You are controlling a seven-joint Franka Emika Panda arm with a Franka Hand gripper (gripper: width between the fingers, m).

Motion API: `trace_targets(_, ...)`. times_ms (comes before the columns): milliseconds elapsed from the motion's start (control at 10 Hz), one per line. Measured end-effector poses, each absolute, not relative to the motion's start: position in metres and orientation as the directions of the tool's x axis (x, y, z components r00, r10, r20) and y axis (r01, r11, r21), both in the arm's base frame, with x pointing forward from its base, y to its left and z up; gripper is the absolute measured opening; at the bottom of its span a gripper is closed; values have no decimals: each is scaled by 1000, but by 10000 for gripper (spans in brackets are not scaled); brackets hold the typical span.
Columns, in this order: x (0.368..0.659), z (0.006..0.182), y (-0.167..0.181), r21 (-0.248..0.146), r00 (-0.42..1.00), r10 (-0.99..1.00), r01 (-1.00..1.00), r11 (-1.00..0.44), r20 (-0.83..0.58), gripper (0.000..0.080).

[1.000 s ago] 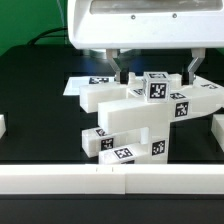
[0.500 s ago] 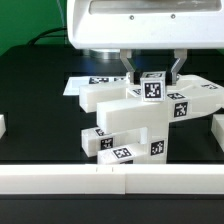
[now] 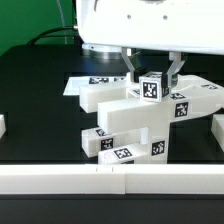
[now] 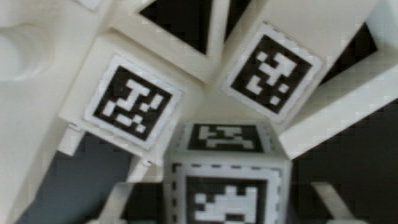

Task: Assemble chair

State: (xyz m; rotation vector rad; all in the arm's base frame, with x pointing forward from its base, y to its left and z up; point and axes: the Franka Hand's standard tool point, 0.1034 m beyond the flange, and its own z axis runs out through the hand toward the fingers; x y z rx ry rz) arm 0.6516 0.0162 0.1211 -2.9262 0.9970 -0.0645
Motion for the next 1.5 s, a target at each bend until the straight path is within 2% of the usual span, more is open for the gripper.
trace_targets(400, 652, 121, 17, -65, 581, -814, -812, -580, 4, 284)
trace_targets(800, 652, 121, 17, -64, 354, -935, -934, -352, -13, 284)
trace_targets(1500, 652, 120, 21, -55, -37, -998, -998, 39, -48, 284)
